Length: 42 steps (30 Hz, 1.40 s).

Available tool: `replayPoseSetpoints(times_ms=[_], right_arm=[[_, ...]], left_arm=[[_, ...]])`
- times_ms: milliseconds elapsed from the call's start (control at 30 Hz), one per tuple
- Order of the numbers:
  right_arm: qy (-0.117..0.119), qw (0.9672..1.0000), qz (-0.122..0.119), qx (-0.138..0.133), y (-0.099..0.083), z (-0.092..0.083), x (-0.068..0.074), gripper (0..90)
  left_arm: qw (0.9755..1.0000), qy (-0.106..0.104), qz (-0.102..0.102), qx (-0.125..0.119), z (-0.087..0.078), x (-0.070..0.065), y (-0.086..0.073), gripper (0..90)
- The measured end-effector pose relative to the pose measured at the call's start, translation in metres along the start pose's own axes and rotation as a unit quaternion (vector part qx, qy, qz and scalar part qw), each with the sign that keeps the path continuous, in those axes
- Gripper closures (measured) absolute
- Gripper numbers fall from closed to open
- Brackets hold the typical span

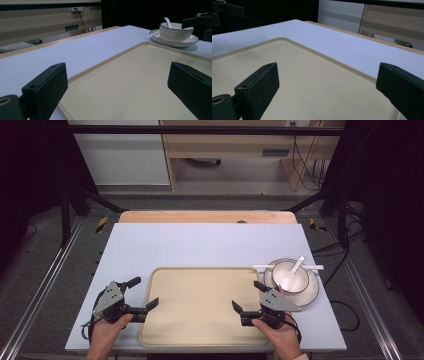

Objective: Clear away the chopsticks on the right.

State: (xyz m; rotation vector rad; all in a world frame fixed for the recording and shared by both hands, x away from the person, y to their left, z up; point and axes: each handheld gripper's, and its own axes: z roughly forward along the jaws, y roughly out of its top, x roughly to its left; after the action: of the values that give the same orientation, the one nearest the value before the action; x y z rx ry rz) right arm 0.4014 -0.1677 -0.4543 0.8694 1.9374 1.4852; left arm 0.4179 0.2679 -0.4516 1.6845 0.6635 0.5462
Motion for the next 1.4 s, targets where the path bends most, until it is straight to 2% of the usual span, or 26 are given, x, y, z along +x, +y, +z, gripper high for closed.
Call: replayPoseSetpoints(times_ms=[367,467,533,633,667,733,833,867,900,967,1033,1067,1100,1133,1167,1267,1333,1400], right_arm=[[-0.001,0.9999,-0.010,0.005,0.001,-0.004,0.002,6.0],[-0.008,0.9999,-0.003,0.007,0.004,-0.009,0.000,6.9],[-0.013,0.9999,-0.001,0.008,0.010,-0.014,-0.001,8.4],[-0.028,0.9993,-0.002,0.023,0.028,-0.027,-0.006,11.6],[-0.032,0.9990,-0.011,0.028,0.036,-0.032,-0.009,12.9],[-0.059,0.9965,-0.039,0.044,0.054,-0.044,-0.017,16.8],[-0.091,0.9919,-0.060,0.066,0.083,-0.062,-0.036,27.9],[-0.096,0.9906,-0.065,0.072,0.091,-0.067,-0.045,32.0],[-0.110,0.9880,-0.072,0.080,0.100,-0.074,-0.057,35.9],[-0.127,0.9848,-0.078,0.090,0.109,-0.082,-0.075,45.2],[-0.139,0.9824,-0.073,0.101,0.114,-0.090,-0.097,54.6],[-0.145,0.9813,-0.069,0.106,0.115,-0.094,-0.109,59.2],[-0.145,0.9813,-0.069,0.106,0.115,-0.094,-0.109,59.2],[-0.151,0.9801,-0.063,0.113,0.114,-0.097,-0.121,64.0],[-0.175,0.9743,-0.051,0.132,0.108,-0.103,-0.151,76.2],[-0.198,0.9679,-0.037,0.150,0.097,-0.104,-0.177,84.6],[-0.203,0.9653,-0.015,0.164,0.085,-0.102,-0.196,89.8],[-0.206,0.9614,0.008,0.183,0.072,-0.095,-0.211,90.0]], left_arm=[[1.0000,0.005,0.003,0.000,-0.003,0.000,0.001,2.5],[0.9999,0.009,0.005,-0.002,-0.005,-0.001,0.002,2.6],[0.9999,0.013,0.007,0.000,-0.007,-0.001,0.002,2.6],[0.9999,0.016,0.006,0.001,-0.009,-0.002,0.002,2.7],[0.9998,0.017,0.005,0.001,-0.009,-0.003,0.002,2.7],[0.9998,0.017,0.006,0.002,-0.008,-0.004,0.002,2.8],[0.9998,0.016,0.008,0.006,-0.007,-0.005,0.002,2.9],[0.9998,0.016,0.008,0.006,-0.007,-0.005,0.002,2.9],[0.9998,0.015,0.009,0.010,-0.006,-0.005,0.001,2.9],[0.9997,0.016,0.011,0.011,-0.005,-0.005,0.001,3.0],[0.9997,0.016,0.012,0.011,-0.005,-0.005,0.001,3.1],[0.9997,0.017,0.011,0.011,-0.006,-0.005,0.001,3.1],[0.9997,0.017,0.011,0.011,-0.006,-0.005,0.001,3.1],[0.9997,0.018,0.011,0.012,-0.005,-0.005,0.001,3.1],[0.9997,0.018,0.012,0.013,-0.005,-0.004,0.001,3.2],[0.9996,0.017,0.012,0.016,-0.004,-0.004,0.000,3.2],[0.9996,0.017,0.013,0.017,-0.003,-0.005,0.000,3.2],[0.9996,0.015,0.015,0.019,-0.002,-0.005,0.000,3.2]])
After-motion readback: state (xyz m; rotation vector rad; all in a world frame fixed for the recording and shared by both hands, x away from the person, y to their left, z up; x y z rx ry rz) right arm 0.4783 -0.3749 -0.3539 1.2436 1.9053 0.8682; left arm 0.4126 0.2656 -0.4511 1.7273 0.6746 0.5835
